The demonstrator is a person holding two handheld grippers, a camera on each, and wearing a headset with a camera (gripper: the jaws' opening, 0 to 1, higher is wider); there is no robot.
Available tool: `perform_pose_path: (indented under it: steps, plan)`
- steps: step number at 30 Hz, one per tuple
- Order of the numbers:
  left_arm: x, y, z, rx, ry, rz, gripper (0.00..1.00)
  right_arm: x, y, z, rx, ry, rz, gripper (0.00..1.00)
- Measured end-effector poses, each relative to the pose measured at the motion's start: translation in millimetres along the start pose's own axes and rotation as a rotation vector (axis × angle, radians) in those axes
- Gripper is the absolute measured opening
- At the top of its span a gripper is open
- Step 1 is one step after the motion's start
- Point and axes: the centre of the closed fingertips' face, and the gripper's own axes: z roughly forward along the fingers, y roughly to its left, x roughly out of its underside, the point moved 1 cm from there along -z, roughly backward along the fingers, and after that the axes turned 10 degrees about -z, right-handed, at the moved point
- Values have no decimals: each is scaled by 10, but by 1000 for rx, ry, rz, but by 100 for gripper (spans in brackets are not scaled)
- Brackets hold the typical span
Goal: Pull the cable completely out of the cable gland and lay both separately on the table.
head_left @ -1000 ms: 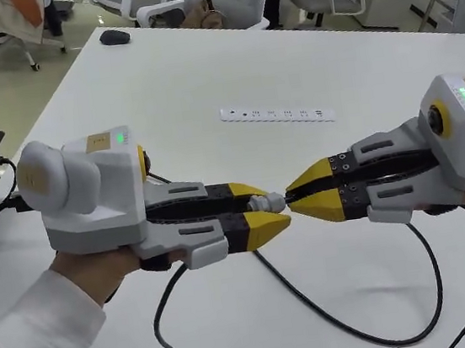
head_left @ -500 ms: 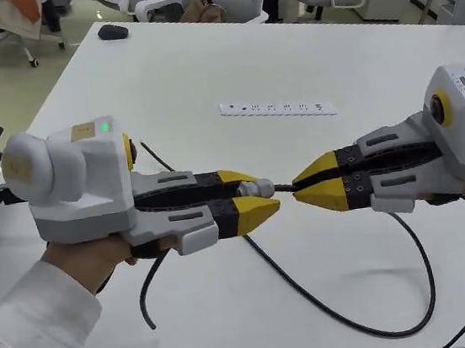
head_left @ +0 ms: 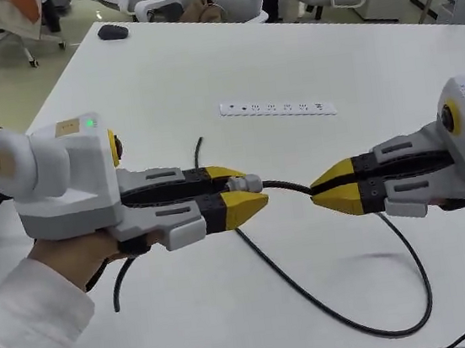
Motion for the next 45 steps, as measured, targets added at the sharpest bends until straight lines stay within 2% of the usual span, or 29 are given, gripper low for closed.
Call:
perform_pose_path:
  steps: [5,15,25,29,32,35,37,40,42,44,45]
  plan:
    - [-19,20,-27,-9,-6,-8,18,109,-1,-28,11,20,24,3]
    - [2,20,-7,-13,3,-20,18,169,38,-36,21,19,44,3]
    - [-19,-38,17,1,24,25,18,210,48,27,27,36,61,4]
    - [-15,-61,26,13,24,36,18,215,-9,75,59,44,72,7]
    - [-22,-67,29,16,16,34,17,144,-36,78,72,22,54,14]
    - [-27,-77,32,21,20,42,17,25,-54,88,72,-14,48,14]
    - [-23,-84,38,24,29,48,17,-103,-64,100,73,-59,37,15]
    - [-17,-101,54,32,35,48,17,-337,4,140,36,-122,-7,17]
    - [-10,-112,69,39,40,48,18,-403,46,170,16,-129,-28,19]
    - [-1,-131,90,47,46,51,18,-418,59,217,13,-105,-54,19]
    - [0,-136,98,50,47,52,18,-444,73,237,7,-110,-56,20]
